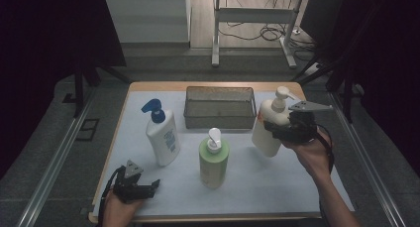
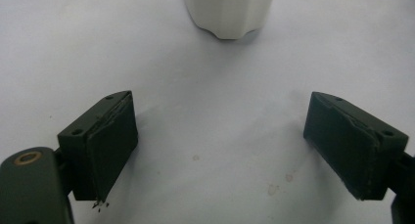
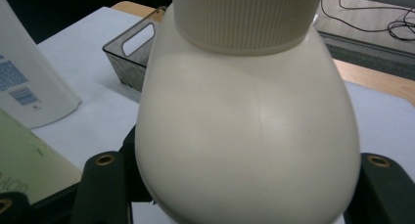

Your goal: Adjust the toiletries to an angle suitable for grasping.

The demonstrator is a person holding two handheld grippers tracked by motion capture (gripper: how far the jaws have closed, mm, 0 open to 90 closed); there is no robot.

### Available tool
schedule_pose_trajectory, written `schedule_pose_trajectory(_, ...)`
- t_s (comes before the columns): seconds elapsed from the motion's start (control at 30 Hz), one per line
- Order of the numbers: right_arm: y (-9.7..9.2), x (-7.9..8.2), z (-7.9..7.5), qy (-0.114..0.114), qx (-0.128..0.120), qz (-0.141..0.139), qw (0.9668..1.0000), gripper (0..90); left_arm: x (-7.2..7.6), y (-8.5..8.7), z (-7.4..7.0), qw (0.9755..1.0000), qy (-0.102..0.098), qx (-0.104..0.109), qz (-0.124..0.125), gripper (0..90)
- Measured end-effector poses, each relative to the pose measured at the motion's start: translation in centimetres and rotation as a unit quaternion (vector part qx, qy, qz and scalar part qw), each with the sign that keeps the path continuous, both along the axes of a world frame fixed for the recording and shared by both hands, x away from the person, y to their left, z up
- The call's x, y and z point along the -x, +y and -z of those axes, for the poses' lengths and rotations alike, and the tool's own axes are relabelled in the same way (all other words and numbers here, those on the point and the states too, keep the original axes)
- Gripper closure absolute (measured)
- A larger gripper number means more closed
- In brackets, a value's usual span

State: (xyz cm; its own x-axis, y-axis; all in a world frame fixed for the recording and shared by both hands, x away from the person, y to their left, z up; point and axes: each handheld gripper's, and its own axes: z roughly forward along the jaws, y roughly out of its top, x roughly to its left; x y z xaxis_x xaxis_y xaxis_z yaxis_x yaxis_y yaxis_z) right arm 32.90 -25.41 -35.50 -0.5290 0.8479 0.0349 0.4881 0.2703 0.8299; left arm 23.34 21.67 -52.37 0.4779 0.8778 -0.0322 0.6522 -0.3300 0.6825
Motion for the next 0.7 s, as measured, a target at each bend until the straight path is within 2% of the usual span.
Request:
schedule_pose_trajectory(0.4,2.3,-1.3,-1.6,-0.008,0.005,-0.015,0.9998,36.8,0.0,0.0,0.0,1.0000,0.000,0.000,0.000,12.3)
schedule_pose_trajectory(0.7,3.7,-2.2,-2.6,-0.012,0.000,-0.020,0.9997,36.8,0.0,0.0,0.0,1.0000,0.000,0.000,0.000,12.3)
